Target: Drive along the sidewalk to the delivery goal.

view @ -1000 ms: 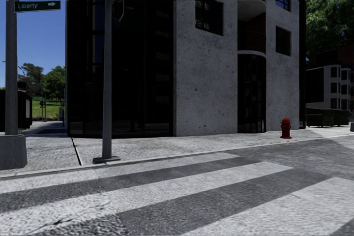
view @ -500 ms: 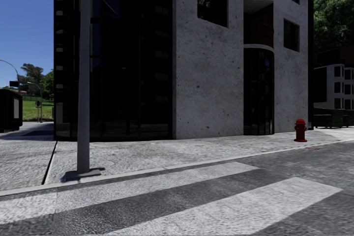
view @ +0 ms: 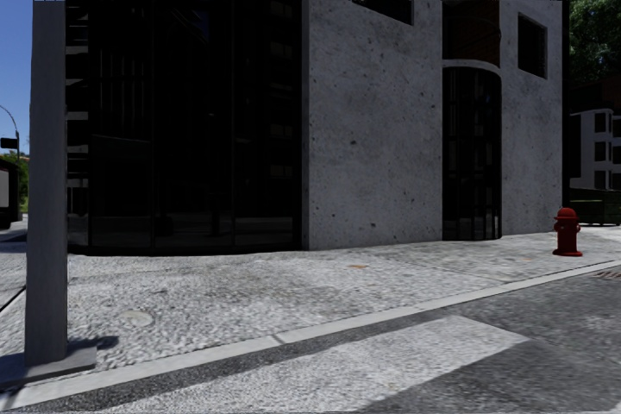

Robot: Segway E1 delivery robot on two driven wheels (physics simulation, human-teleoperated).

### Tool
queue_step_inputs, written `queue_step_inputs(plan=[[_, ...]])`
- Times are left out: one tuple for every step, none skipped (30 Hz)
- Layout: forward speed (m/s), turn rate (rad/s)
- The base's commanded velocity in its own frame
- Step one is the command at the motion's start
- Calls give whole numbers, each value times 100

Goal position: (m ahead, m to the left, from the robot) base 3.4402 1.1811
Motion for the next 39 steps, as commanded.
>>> queue_step_inputs(plan=[[164,13],[152,19],[148,25],[146,27],[145,32],[144,34],[144,35],[144,35],[144,35],[144,35],[144,35],[144,38],[144,45],[143,47],[139,48],[139,48],[134,49],[132,49],[131,49],[131,50],[130,51],[130,51],[130,51],[130,51],[130,51],[130,51],[130,51],[130,51],[130,51],[130,51],[130,51],[130,51],[130,51],[130,51],[130,51],[130,51],[130,51],[129,51],[129,51]])
